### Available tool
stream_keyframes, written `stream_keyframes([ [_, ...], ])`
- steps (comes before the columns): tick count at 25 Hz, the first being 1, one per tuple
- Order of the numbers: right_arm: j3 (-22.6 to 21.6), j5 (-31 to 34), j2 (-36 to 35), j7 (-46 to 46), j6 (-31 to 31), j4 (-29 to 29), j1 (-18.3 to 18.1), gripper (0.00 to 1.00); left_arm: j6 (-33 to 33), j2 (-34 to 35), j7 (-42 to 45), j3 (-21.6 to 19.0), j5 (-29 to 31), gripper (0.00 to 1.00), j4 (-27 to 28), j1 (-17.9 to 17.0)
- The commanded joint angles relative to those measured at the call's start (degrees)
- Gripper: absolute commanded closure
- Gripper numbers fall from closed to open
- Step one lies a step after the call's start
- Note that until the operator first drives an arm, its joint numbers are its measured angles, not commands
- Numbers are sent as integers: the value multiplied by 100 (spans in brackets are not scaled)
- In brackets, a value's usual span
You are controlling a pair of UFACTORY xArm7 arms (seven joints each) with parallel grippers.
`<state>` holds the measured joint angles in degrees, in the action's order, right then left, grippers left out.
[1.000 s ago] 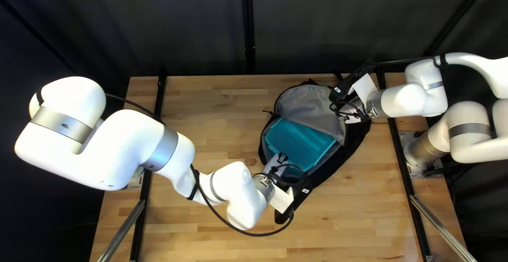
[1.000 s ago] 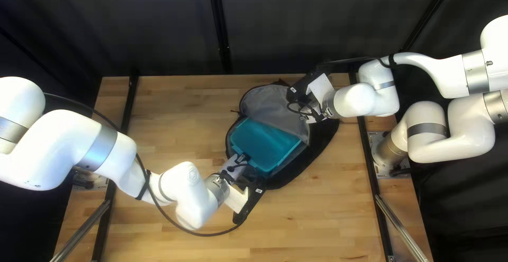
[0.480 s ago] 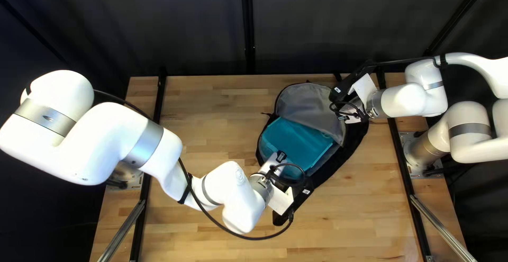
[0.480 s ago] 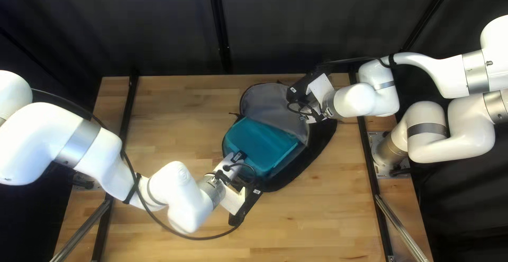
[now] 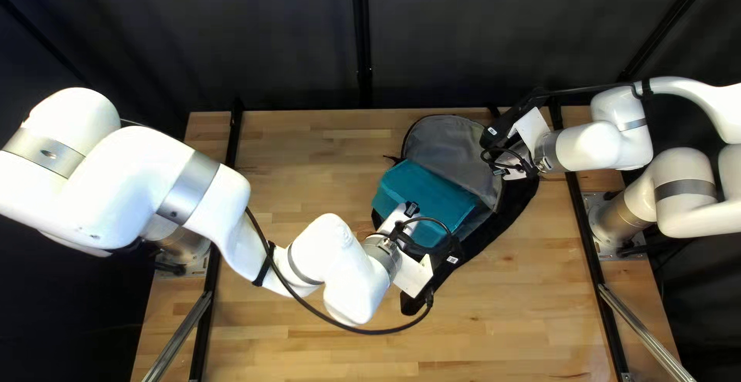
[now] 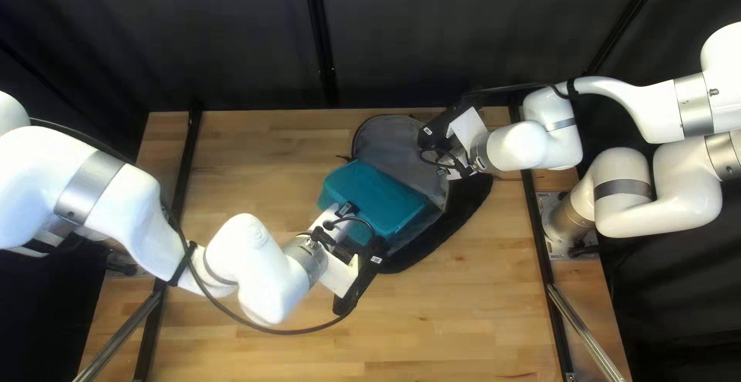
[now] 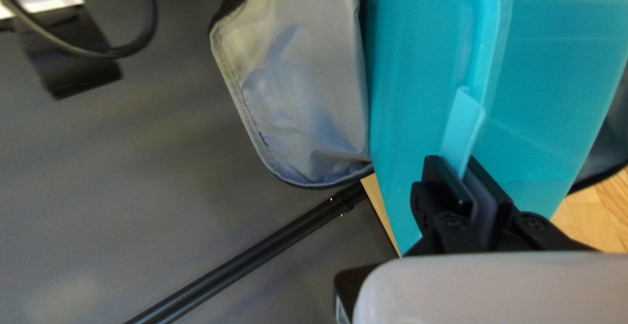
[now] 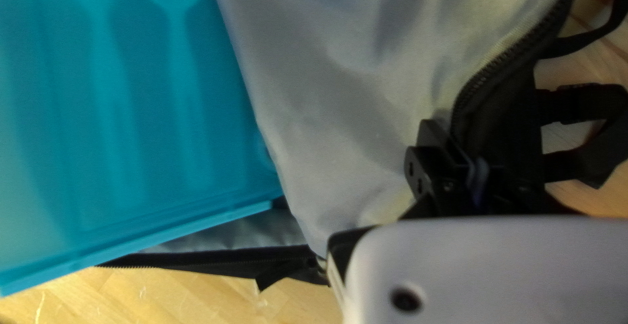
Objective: Remove a lunch box from a kids backpack
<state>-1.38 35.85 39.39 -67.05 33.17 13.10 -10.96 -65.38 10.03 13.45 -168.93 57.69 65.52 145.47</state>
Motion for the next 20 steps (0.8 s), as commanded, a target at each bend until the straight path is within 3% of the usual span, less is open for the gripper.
stream_keyframes([
  [1,0,0,0,0,0,0,0,100,-364,-60,-217,-106,-278,100,248,-110],
  [7,0,0,0,0,0,0,0,100,-1046,-93,-529,-232,-760,100,784,-245],
  [12,0,0,0,0,0,0,0,100,-1729,-279,-709,-350,-811,100,1067,-413],
  [20,0,0,0,0,0,0,0,100,-2557,-726,-725,-488,-597,100,903,-608],
])
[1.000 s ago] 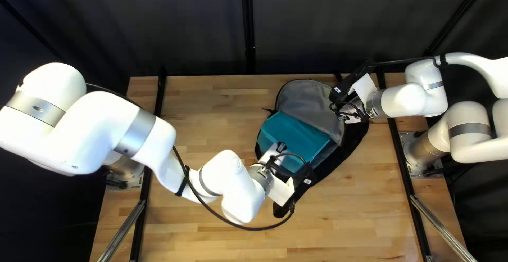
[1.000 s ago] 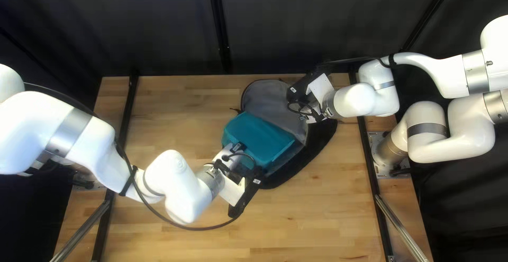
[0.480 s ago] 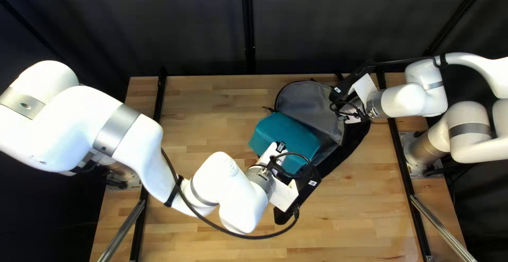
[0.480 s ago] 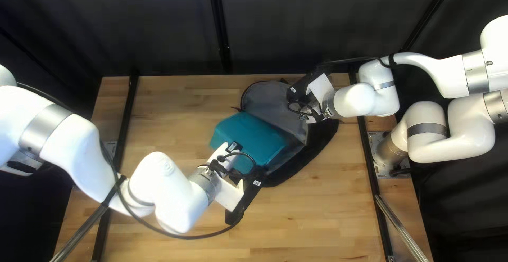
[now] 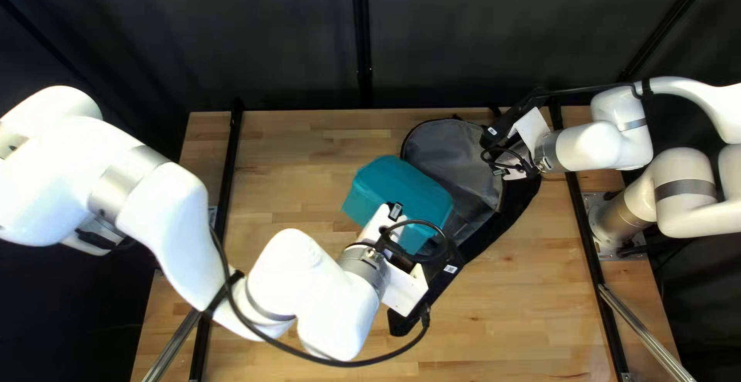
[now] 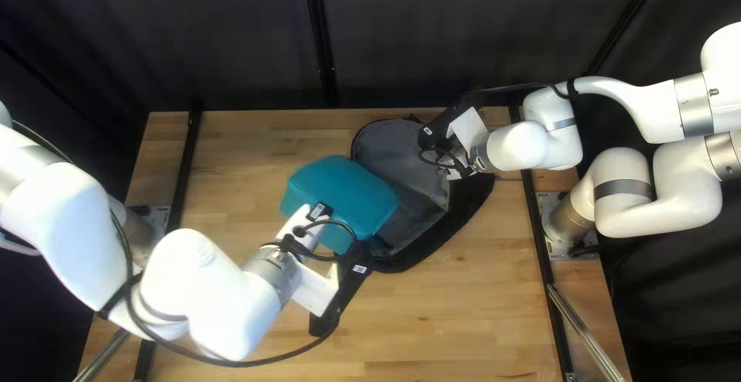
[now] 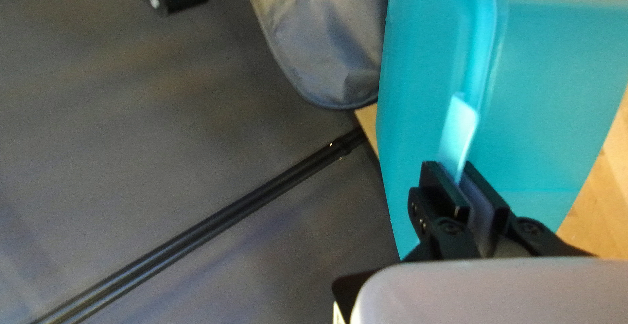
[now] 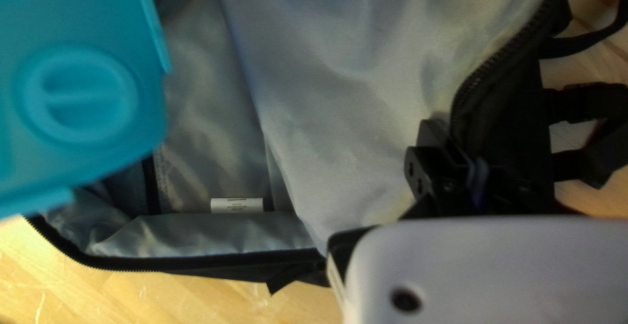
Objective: Remove a lunch box from a kids backpack
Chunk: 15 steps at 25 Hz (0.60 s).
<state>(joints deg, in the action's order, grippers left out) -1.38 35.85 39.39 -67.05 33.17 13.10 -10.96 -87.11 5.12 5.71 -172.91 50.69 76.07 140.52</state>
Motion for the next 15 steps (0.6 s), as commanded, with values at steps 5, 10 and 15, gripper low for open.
stream_keyframes([
  [5,0,0,0,0,0,0,0,100,-996,-400,234,-232,130,100,-297,-266],
  [10,0,0,0,0,0,0,0,100,-1598,-641,639,-369,44,100,-717,-396],
  [15,0,0,0,0,0,0,0,100,-1574,-1151,1080,-372,113,100,-1720,-391],
])
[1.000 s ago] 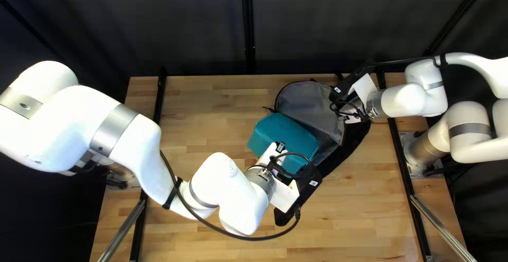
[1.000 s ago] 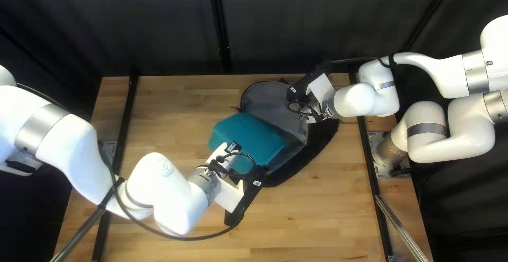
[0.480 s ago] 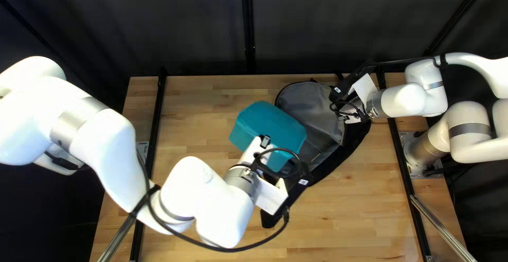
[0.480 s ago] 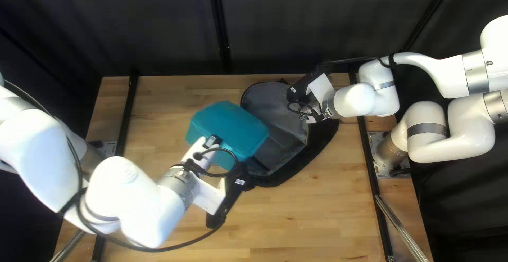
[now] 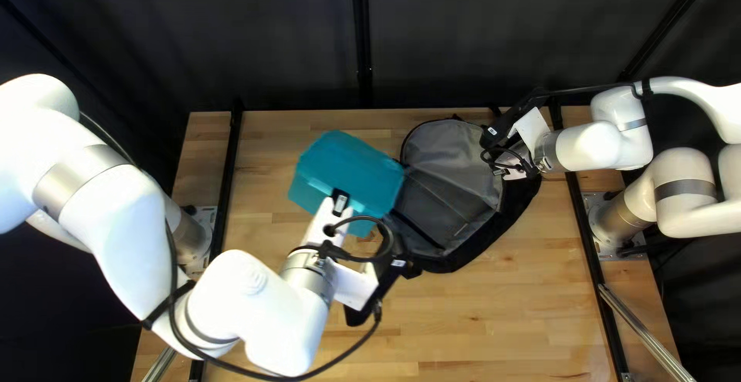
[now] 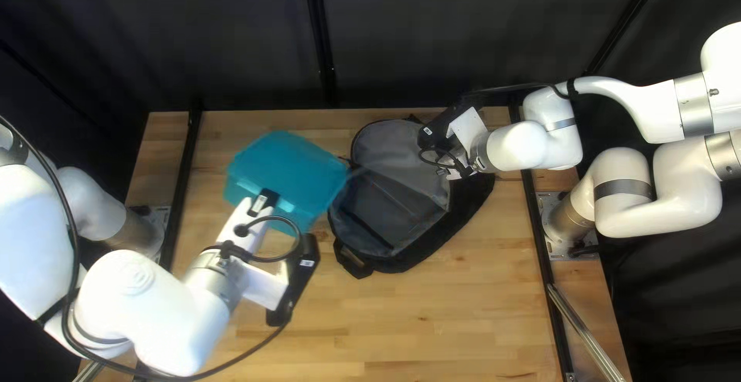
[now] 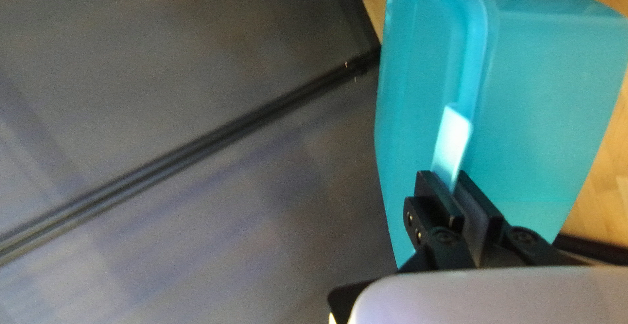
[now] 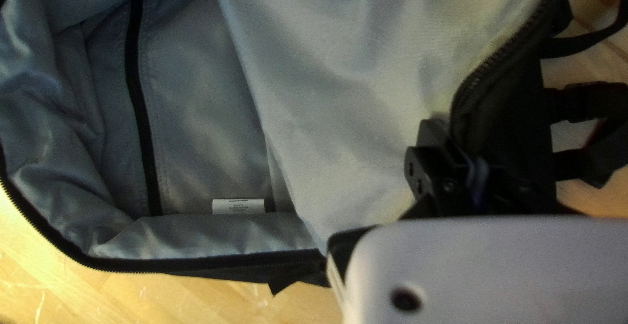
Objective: Remove a lunch box from a kids backpack
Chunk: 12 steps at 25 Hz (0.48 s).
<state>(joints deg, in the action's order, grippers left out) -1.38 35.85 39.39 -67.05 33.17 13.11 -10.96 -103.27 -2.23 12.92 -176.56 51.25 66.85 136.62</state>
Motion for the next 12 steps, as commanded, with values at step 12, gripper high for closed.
stream_keyframes([
  [12,0,0,0,0,0,0,0,100,514,-1042,2049,70,740,100,-3272,133],
])
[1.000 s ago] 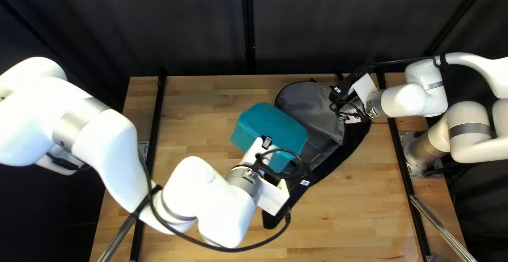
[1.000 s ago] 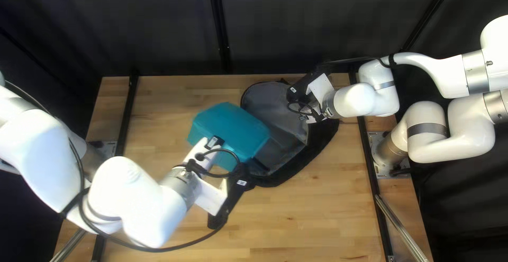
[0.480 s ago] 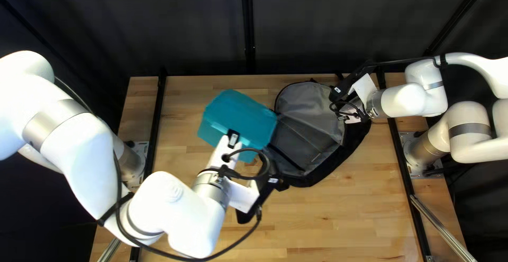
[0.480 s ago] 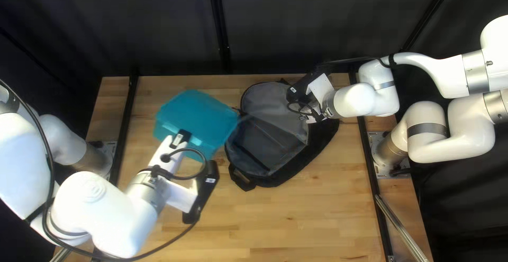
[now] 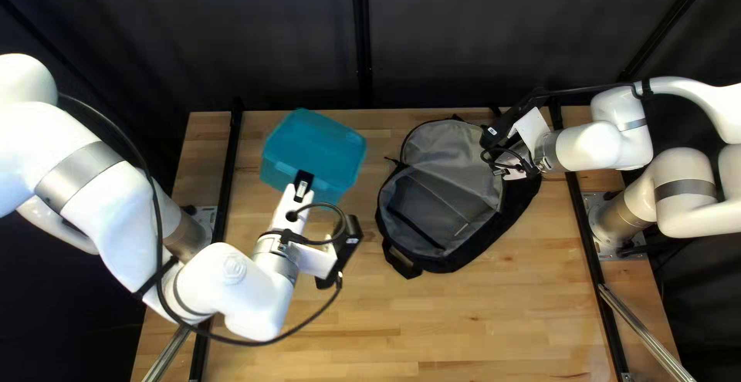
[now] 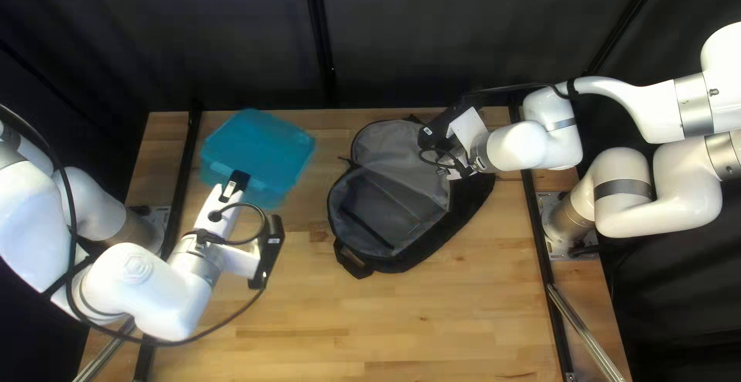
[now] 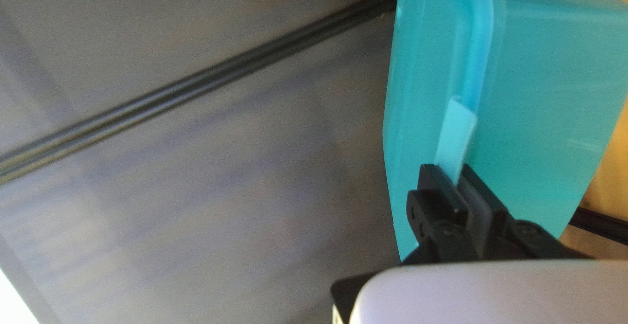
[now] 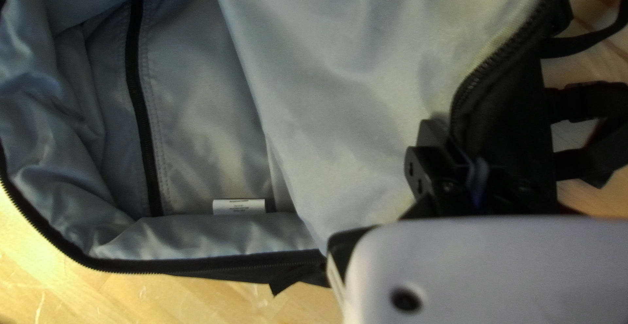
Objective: Remove a lunch box from a kids backpack
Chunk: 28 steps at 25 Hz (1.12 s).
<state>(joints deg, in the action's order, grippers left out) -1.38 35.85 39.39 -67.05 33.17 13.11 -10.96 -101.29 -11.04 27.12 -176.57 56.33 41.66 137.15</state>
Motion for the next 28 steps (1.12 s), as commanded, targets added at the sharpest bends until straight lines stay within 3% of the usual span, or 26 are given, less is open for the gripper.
stream_keyframes([
  [1,0,0,0,0,0,0,0,100,365,-193,726,87,271,100,-878,95],
  [5,0,0,0,0,0,0,0,100,669,-292,1348,197,534,100,-1531,211],
  [9,0,0,0,0,0,0,0,100,881,-214,1817,277,719,100,-1839,292],
  [22,0,0,0,0,0,0,0,100,1560,555,2758,510,970,100,-1960,472],
  [28,0,0,0,0,0,0,0,100,1572,1023,2852,447,672,100,-1559,399],
])
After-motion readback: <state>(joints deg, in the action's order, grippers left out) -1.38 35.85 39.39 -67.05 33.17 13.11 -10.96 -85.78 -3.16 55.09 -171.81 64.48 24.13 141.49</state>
